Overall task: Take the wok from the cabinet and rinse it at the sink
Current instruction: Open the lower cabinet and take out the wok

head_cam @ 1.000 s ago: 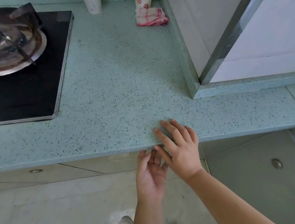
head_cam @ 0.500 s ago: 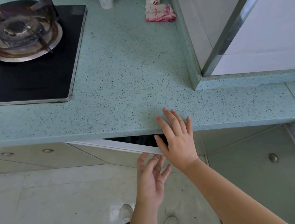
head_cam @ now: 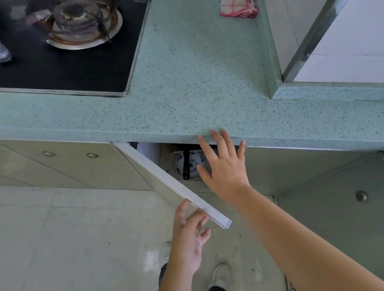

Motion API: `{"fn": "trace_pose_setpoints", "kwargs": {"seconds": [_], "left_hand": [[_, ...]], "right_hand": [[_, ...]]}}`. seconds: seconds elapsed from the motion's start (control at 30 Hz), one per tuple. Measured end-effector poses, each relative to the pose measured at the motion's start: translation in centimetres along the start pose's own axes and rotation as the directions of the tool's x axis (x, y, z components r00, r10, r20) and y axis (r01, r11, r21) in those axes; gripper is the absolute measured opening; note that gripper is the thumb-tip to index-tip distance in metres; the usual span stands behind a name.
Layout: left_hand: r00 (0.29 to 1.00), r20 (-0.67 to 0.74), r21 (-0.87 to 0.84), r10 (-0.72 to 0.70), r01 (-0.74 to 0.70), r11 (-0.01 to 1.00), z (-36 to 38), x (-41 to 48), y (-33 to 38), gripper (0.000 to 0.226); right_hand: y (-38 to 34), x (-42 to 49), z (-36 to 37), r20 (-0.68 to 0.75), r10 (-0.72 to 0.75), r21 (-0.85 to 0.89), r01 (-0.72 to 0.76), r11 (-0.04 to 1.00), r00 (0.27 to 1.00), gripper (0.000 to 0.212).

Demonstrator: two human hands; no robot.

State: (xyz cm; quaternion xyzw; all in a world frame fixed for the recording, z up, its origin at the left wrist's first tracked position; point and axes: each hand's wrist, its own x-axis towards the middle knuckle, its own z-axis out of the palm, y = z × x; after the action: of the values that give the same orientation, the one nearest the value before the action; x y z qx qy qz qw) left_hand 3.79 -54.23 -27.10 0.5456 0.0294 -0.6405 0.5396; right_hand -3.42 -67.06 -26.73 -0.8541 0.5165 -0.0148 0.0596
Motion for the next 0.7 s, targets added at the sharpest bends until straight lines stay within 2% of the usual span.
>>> {"fn": "trace_pose_setpoints", "kwargs": {"seconds": [0.07,0.2,0.47,0.7], "left_hand": [[1.0,-0.01,0.068,0.014,-0.014,0.998,-1.0,-0.7,0.0,0.038],[0.997,-0.063,0.222,0.051,-0.036,0.974,-3.0,-2.0,-0.1,0.056],[0.961,-0.193,0.442,0.2,-0.097,0.892,-6.9,-4.5,0.5,0.054],[0.888,-0.306,0.553,0.343,-0.127,0.823,-9.2,-5.8,1.1,0.056]], "right_hand": [[-0.4,-0.2,-0.4,0.062,0.019,0.003,-0.019,1.0,0.998,0.065],[-1.1,-0.3,-0.6,0.081,0.034,-0.015,-0.033,0.999,0.996,0.067],[-2.5,-0.3,-0.7,0.092,0.067,0.034,-0.07,0.997,0.993,0.069],[-4.3,0.5,-1.1,0.126,-0.072,0.002,0.072,0.997,0.989,0.071]]}}
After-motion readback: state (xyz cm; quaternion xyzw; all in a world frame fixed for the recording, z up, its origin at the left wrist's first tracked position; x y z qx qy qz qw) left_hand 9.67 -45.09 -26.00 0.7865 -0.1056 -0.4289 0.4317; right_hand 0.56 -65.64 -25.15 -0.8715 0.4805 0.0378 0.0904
